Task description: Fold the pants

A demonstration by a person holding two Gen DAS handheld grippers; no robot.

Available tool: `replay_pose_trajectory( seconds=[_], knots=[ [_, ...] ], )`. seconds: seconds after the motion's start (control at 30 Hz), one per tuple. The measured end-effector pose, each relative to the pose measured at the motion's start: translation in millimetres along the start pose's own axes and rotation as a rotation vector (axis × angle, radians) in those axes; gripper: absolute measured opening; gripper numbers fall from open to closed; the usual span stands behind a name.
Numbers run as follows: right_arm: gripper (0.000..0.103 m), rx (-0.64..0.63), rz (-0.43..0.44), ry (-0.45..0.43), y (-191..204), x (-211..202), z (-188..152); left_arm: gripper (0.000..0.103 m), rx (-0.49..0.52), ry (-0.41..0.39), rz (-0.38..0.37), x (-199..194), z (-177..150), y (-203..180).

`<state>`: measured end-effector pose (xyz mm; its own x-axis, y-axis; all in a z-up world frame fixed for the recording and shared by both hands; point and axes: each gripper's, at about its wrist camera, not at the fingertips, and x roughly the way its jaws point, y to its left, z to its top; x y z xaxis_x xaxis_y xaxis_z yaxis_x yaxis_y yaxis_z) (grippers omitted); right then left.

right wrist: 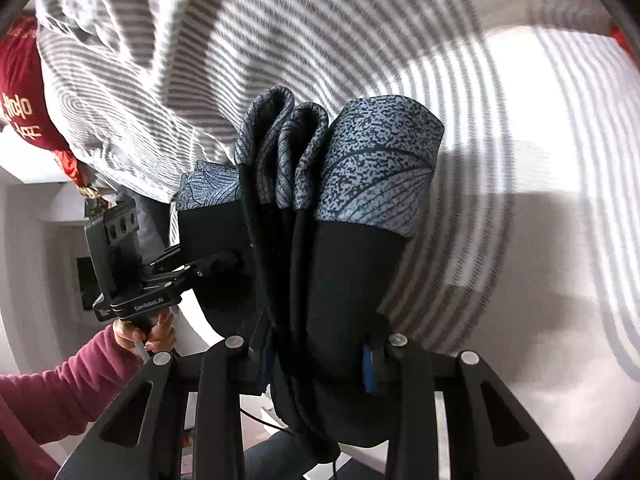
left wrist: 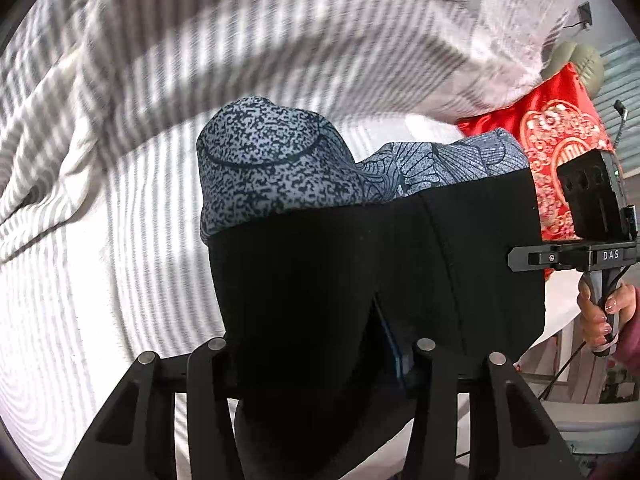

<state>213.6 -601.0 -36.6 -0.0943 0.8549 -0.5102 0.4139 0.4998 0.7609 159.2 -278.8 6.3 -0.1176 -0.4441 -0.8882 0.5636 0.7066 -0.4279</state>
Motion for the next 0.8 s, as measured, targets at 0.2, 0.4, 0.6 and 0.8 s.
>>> replay_pose_trajectory(
  seconds=[0.2,0.4,0.6,0.8],
  knots=[
    [0.035,-0.003,-0.017,-0.018,-19.0,-50.2,-2.7,0.050,0.008,-0.006,-0.011,11.9,18.7,-50.0],
    [0.036,0.016,-0.042,-0.002,-56.8,-58.1,1.2,0.050,0.004,0.005,0.017,46.9,29.4,-81.9],
    [0.044,0.003,-0.096,0.027,-98.3,-34.7,9.1,0.052,-0.023,-0.002,0.074,64.6,23.1,-60.9],
    [0.066,0.012,-0.156,0.014,-105.9,-34.1,4.8,0.063,-0.024,-0.019,0.170,59.4,19.0,-58.9]
  ],
)
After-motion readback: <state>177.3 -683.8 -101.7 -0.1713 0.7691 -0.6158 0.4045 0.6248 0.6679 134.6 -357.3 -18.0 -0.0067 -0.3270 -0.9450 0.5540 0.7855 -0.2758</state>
